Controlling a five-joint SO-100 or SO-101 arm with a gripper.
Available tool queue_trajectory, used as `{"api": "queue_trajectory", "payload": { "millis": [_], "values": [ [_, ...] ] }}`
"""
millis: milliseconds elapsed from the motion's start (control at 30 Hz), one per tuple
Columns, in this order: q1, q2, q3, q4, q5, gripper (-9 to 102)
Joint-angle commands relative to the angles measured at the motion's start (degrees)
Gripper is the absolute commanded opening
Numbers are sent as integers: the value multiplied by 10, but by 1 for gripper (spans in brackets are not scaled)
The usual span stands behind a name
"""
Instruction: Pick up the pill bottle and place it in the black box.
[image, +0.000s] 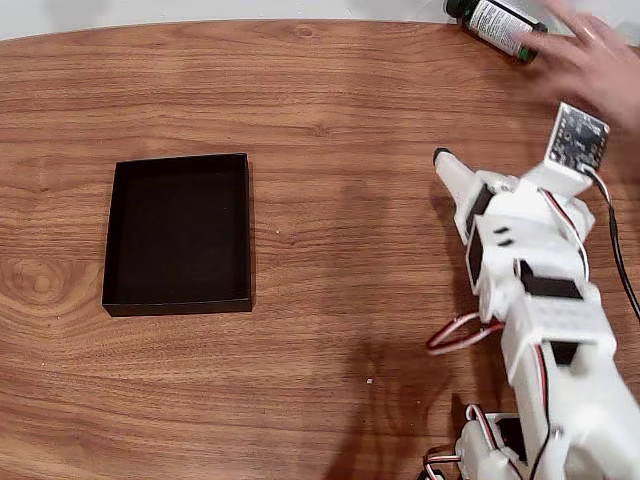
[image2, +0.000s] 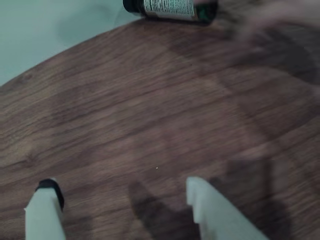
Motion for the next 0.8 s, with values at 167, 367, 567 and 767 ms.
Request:
{"api": "queue_trajectory", "payload": {
  "millis": [167,367,567,767],
  "values": [
    [84,185,55,91,54,26],
    [98,314,48,173,47,28],
    [61,563,124,316,60,32],
    [34,564,79,384,35,34]
  ]
}}
